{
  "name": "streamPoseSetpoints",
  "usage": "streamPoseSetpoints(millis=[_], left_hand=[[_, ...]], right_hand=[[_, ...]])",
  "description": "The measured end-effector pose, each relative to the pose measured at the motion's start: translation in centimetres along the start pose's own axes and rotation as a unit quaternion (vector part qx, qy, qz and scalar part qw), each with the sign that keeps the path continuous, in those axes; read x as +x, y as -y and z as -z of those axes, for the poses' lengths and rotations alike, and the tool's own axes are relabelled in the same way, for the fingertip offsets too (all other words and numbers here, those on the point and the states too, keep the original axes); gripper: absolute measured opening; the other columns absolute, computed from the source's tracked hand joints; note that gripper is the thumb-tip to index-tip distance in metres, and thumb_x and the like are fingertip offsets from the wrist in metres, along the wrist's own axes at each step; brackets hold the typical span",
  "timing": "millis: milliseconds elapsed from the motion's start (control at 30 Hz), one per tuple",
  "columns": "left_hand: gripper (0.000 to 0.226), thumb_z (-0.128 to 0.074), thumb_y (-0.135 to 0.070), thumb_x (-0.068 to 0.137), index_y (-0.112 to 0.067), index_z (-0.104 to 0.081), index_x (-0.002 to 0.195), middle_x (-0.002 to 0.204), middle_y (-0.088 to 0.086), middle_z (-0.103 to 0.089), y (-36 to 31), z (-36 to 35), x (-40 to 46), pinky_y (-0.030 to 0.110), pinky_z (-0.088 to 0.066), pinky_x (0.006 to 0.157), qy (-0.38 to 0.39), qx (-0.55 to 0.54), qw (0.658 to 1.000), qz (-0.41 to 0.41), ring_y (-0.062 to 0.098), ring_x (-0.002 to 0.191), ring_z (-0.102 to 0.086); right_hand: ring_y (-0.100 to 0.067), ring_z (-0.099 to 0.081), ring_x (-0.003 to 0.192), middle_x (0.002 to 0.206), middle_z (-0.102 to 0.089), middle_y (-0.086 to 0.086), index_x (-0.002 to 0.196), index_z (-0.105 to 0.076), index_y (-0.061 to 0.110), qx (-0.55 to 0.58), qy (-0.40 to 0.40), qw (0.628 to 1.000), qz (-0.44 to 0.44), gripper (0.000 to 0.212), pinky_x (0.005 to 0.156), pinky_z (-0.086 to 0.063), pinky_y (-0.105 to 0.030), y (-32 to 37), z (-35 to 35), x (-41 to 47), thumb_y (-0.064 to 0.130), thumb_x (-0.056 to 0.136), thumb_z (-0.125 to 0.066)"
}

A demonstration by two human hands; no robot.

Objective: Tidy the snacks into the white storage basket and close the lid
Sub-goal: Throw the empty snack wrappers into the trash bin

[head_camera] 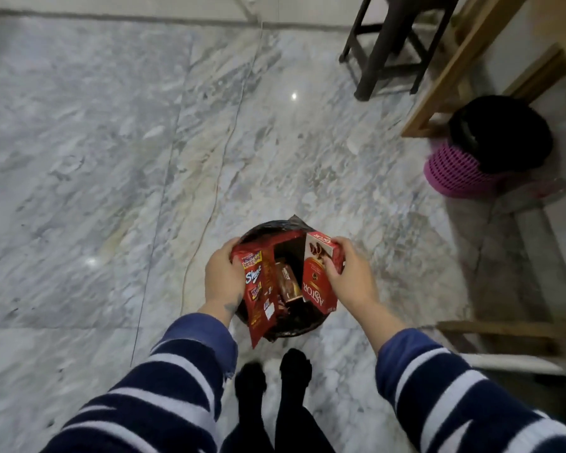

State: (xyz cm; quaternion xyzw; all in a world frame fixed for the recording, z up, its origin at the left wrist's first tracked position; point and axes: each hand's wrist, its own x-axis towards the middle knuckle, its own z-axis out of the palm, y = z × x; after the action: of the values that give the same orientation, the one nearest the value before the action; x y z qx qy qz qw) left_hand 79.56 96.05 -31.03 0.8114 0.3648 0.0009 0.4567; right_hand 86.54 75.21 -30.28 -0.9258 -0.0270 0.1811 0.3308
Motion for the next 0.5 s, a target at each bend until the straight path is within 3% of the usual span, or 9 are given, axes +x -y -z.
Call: streamPoseSetpoints(millis=[100, 233, 333, 500], left_hand=[[0.041, -0.042, -0.005, 0.095, -0.014, -0.054, 0.133, 0.129, 0.011, -0.06, 2.9, -3.3, 3.6, 0.031, -0.04, 0.102, 0.008, 0.037, 0.999, 0.021, 0.027, 0.118, -0.055], [0.044, -0.039, -0.006, 0.096, -0.015, -0.047, 0.139, 0.133, 0.01, -0.057, 6.6, -7.6, 7.7, 0.018, -0.035, 0.091, 0.037, 0.072, 0.996, 0.041, 0.028, 0.118, -0.054], [0.05, -0.044, -0.013, 0.097, -0.017, -0.035, 0.146, 0.129, 0.011, -0.059, 8.7, -10.2, 9.6, 0.024, -0.039, 0.086, 0.08, 0.1, 0.99, 0.054, 0.028, 0.104, -0.059], [0.06, -0.05, -0.019, 0.095, -0.018, -0.025, 0.149, 0.131, 0.017, -0.054, 10.5, -11.4, 9.8, 0.035, -0.04, 0.1, 0.141, 0.13, 0.976, 0.099, 0.031, 0.118, -0.053]], right_hand=[[-0.024, -0.062, 0.101, 0.116, -0.065, -0.003, 0.128, -0.045, 0.028, 0.004, -0.006, 0.999, -0.035, 0.037, 0.079, -0.048, -0.03, -2.8, -4.7, 2.7, 0.029, 0.092, -0.053], [-0.025, -0.06, 0.108, 0.121, -0.062, -0.005, 0.133, -0.042, 0.027, 0.019, 0.002, 0.997, -0.075, 0.042, 0.089, -0.051, -0.038, -6.2, -10.9, 6.0, 0.032, 0.093, -0.053], [-0.026, -0.056, 0.116, 0.131, -0.056, -0.006, 0.142, -0.033, 0.032, 0.008, 0.047, 0.994, -0.101, 0.052, 0.094, -0.048, -0.039, -7.9, -14.3, 7.6, 0.038, 0.094, -0.052], [-0.03, -0.053, 0.12, 0.136, -0.049, -0.01, 0.142, -0.035, 0.026, -0.034, 0.106, 0.986, -0.125, 0.047, 0.091, -0.045, -0.038, -8.4, -14.9, 8.2, 0.036, 0.097, -0.047]])
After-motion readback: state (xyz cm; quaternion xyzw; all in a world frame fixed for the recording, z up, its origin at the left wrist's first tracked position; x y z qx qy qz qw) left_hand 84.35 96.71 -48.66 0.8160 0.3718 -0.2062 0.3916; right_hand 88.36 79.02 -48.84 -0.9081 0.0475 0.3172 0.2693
